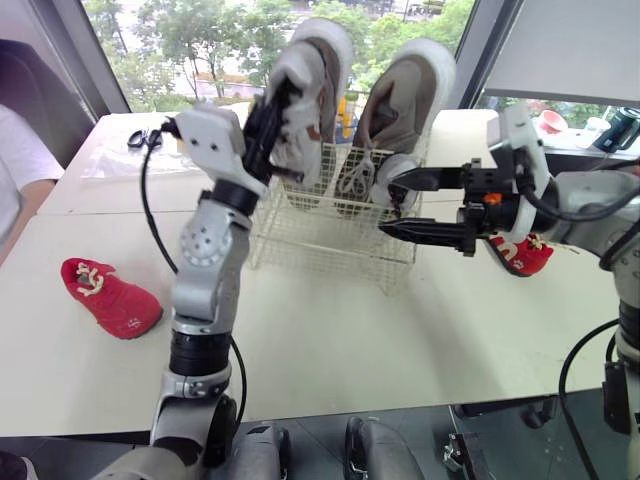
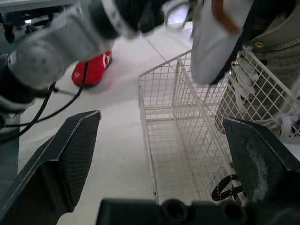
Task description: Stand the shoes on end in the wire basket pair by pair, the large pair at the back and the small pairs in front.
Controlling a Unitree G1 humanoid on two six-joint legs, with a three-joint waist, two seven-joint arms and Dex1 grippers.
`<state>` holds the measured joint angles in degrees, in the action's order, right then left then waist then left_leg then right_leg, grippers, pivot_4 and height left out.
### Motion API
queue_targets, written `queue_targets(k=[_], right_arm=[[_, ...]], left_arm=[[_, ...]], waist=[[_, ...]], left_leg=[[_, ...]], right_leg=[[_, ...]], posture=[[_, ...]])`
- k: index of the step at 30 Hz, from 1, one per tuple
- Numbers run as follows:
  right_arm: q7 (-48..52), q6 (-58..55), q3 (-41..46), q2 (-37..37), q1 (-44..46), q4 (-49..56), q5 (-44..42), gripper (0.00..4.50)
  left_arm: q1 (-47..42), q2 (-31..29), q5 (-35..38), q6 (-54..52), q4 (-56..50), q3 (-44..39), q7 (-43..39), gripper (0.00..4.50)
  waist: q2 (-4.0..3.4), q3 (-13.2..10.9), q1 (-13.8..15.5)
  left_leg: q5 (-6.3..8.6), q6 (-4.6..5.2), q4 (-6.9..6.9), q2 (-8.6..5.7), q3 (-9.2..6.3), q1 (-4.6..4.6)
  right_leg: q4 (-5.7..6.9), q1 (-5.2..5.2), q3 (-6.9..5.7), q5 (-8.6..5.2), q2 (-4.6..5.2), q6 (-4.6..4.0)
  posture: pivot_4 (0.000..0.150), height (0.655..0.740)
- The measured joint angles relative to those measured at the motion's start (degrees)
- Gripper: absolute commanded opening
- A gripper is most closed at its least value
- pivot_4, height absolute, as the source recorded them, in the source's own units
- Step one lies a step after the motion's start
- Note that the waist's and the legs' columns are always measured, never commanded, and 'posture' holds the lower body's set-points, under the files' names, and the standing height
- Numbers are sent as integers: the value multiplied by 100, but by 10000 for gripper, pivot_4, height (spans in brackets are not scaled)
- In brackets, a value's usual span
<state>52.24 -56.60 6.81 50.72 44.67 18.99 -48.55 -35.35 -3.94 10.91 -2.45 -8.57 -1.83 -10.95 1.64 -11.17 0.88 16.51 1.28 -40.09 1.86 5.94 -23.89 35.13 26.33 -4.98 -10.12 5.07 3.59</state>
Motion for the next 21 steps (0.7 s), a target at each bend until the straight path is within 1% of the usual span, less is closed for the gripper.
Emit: queue_targets(k=[5, 8, 13, 14, 15, 18, 19, 21], right_arm=[[-43, -7, 25, -5, 2, 0, -15, 45000], [-46, -6, 26, -6, 2, -2, -14, 45000], [-46, -5, 25, -15, 2, -7, -14, 45000], [-44, -4, 24, -22, 2, -7, -14, 45000], [-43, -3, 24, -22, 2, -9, -13, 45000], [-38, 1, 24, -29, -5, -11, -13, 45000], [-38, 1, 24, -30, -17, -10, -14, 45000], [-22, -3, 24, -34, -66, -4, -45, 45000]], left_arm=[[361, 173, -320, 534, 547, 168, 108, 441], [433, 232, -323, 453, 860, 145, 152, 441], [459, 145, -178, 225, 744, 86, 78, 441], [525, 112, -131, 134, 621, 88, 36, 7629], [594, 72, -84, 46, 504, 88, -3, 9348], [790, -140, 71, -451, 23, 92, -133, 23929], [824, -212, 126, -632, -127, 98, -171, 23929], [956, -470, 471, -1273, -664, 106, -384, 23929]], waist=[[-11, 8, 1], [-11, 8, -6], [-11, 9, -9], [-12, 9, -11], [-12, 9, -15], [-12, 9, -15], [-12, 9, -14], [-12, 9, -11]], left_leg=[[2, 4, 0, 1, -1, 1], [3, 5, 0, 3, -1, -3], [4, 6, 1, 4, -2, -3], [4, 7, 1, 4, -2, -3], [4, 7, 1, 5, -1, -3], [4, 7, 1, 6, -2, -2], [4, 7, 1, 6, -2, -2], [4, 7, 1, 6, -3, -3]], right_leg=[[-1, -1, 0, 0, 2, 0], [0, 4, 0, 0, 2, 0], [-1, 4, 0, 0, 2, 0], [0, 4, 0, 0, 2, 0], [0, 5, -1, 0, 2, 0], [2, 5, -1, 0, 1, 0], [2, 4, -1, 0, 1, 0], [2, 4, 0, 0, 2, 0]], posture=[[1500, 7400], [1500, 7400], [1500, 7400], [1500, 7400], [1500, 7400], [1500, 7400], [1500, 7400], [1500, 7400]])
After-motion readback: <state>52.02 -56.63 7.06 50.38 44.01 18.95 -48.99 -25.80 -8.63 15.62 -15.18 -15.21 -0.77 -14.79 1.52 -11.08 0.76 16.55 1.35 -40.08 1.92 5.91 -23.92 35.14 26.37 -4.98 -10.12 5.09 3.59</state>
